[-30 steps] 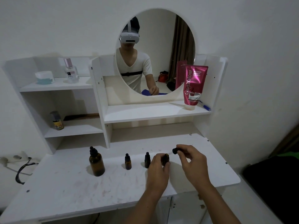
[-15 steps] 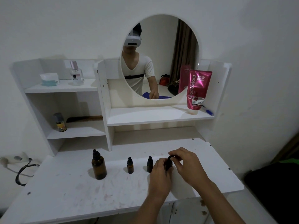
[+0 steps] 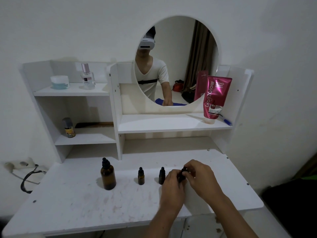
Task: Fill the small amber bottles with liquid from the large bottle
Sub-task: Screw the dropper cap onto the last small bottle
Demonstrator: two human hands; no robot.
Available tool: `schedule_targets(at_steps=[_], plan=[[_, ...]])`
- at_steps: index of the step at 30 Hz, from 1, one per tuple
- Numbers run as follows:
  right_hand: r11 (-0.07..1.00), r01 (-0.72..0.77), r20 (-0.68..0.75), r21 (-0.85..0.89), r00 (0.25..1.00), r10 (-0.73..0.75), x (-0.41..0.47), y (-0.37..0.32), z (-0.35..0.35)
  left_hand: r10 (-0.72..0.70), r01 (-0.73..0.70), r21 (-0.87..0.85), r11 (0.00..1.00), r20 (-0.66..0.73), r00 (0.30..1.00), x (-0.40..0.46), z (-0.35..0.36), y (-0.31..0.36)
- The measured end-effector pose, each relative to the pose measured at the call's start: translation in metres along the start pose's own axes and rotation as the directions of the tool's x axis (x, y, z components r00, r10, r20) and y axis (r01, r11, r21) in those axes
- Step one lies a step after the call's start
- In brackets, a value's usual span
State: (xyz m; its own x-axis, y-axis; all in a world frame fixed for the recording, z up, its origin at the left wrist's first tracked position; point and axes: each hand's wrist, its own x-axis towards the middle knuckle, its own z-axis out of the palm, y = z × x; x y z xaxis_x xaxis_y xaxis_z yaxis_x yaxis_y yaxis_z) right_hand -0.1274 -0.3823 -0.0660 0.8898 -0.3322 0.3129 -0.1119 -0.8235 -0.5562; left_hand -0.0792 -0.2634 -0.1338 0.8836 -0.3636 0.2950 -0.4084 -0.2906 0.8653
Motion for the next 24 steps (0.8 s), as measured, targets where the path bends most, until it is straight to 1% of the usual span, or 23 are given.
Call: schedule_targets(at_steps=[3,5,7,9,12,14,16,18,20,21,24], plan=[[0.995,-0.061,-0.027,-0.08,0.998,0.059,0.001,-0.002,-0.004,0.0,0.0,-0.004,1.0,-0.006,1.0,-0.002,-0.001,0.001],[0.999,-0.04,-0.059,-0.021,0.998,0.039,0.001,-0.002,-0.005,0.02,-0.02,-0.007,1.0,-0.01,1.0,-0.002,0.0,0.001],[0.998,0.019,-0.028,0.06,0.999,-0.017,0.001,-0.002,-0.004,0.029,-0.029,0.0,1.0,-0.01,1.0,-0.002,-0.001,0.001],[0.995,0.057,0.006,0.076,0.998,-0.058,0.003,-0.001,-0.001,0.024,-0.023,0.012,1.0,-0.009,1.0,0.0,0.0,0.0],[0.999,-0.01,-0.018,-0.033,1.0,0.01,0.005,-0.003,0.001,0.015,-0.015,0.006,1.0,-0.009,1.0,-0.001,-0.001,0.002],[0.997,-0.049,-0.034,-0.055,0.998,0.047,0.004,-0.001,0.002,0.005,-0.005,0.013,1.0,0.002,1.0,-0.002,0.001,0.0],[1.0,-0.019,-0.044,0.019,0.999,0.019,0.002,0.002,0.005,-0.008,0.008,0.02,1.0,0.011,1.0,-0.001,0.001,0.0],[0.996,0.039,0.004,0.084,0.999,-0.039,0.001,0.004,0.008,0.0,-0.001,0.009,1.0,0.018,1.0,0.001,0.002,-0.002],[0.994,0.073,0.02,0.084,0.997,-0.075,0.001,0.005,0.012,-0.014,0.013,0.05,0.999,0.017,1.0,0.002,0.001,0.0],[0.996,0.057,0.015,0.067,0.998,-0.058,0.002,0.004,0.014,-0.013,0.012,0.062,0.998,0.011,1.0,0.002,0.0,0.0],[0.998,-0.057,-0.025,-0.021,0.998,0.057,0.003,0.0,0.017,0.004,-0.005,0.064,0.998,0.014,1.0,0.001,-0.002,0.003]])
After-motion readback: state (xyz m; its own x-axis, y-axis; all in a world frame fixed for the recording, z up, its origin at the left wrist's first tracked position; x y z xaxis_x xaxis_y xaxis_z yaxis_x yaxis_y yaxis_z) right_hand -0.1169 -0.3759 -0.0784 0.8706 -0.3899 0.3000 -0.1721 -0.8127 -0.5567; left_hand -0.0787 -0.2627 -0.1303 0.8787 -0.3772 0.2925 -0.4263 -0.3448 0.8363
